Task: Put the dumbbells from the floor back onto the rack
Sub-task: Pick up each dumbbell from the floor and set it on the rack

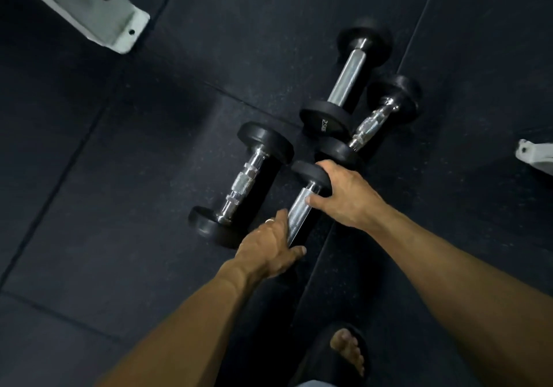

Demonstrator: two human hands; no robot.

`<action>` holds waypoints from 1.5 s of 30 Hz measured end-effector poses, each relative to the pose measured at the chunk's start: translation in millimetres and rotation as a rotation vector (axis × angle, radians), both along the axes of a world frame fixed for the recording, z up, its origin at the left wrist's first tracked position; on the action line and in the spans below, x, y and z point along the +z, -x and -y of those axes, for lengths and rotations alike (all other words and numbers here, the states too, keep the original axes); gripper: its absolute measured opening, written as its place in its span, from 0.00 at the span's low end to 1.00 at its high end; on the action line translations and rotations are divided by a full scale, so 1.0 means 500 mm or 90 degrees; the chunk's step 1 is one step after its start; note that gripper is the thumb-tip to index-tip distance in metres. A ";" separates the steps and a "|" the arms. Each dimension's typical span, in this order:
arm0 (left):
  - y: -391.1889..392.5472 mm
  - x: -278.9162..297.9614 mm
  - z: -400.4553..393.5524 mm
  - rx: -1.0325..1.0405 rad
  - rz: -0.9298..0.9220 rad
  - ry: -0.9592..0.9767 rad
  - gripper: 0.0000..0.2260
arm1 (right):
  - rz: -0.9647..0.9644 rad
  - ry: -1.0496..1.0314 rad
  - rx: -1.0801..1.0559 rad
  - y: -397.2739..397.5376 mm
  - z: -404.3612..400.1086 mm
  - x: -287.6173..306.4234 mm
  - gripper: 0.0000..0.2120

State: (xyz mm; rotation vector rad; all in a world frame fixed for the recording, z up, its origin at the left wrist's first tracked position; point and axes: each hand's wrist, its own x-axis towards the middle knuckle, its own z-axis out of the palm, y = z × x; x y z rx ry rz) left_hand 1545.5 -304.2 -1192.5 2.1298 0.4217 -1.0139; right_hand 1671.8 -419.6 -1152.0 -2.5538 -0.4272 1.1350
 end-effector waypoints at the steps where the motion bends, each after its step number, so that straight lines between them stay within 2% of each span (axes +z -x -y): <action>1: -0.004 -0.008 0.005 0.006 -0.001 -0.005 0.26 | 0.026 -0.002 -0.013 0.004 0.001 -0.009 0.22; 5: -0.005 -0.016 0.016 0.058 -0.002 -0.013 0.22 | 0.141 -0.034 -0.084 0.017 0.009 -0.029 0.08; 10: 0.023 0.018 0.015 0.107 -0.020 -0.001 0.23 | 0.132 -0.060 -0.033 0.028 0.017 -0.003 0.07; 16: 0.036 0.134 0.012 0.133 -0.027 0.058 0.24 | 0.093 -0.077 -0.026 0.025 0.035 0.123 0.03; 24: -0.041 0.393 0.000 0.049 0.076 0.058 0.22 | 0.140 -0.132 -0.090 -0.018 0.073 0.397 0.02; 29: -0.105 0.604 -0.007 -0.039 0.126 0.043 0.24 | 0.202 -0.128 -0.132 -0.034 0.105 0.617 0.06; 35: -0.175 0.866 0.009 -0.156 0.188 0.036 0.20 | 0.264 -0.090 -0.168 -0.044 0.161 0.892 0.11; 40: -0.224 1.059 0.075 -0.219 0.236 0.065 0.20 | 0.314 -0.061 -0.209 -0.046 0.237 1.102 0.10; 45: -0.270 1.206 0.209 -0.270 0.267 0.098 0.17 | 0.392 -0.038 -0.259 -0.043 0.369 1.253 0.13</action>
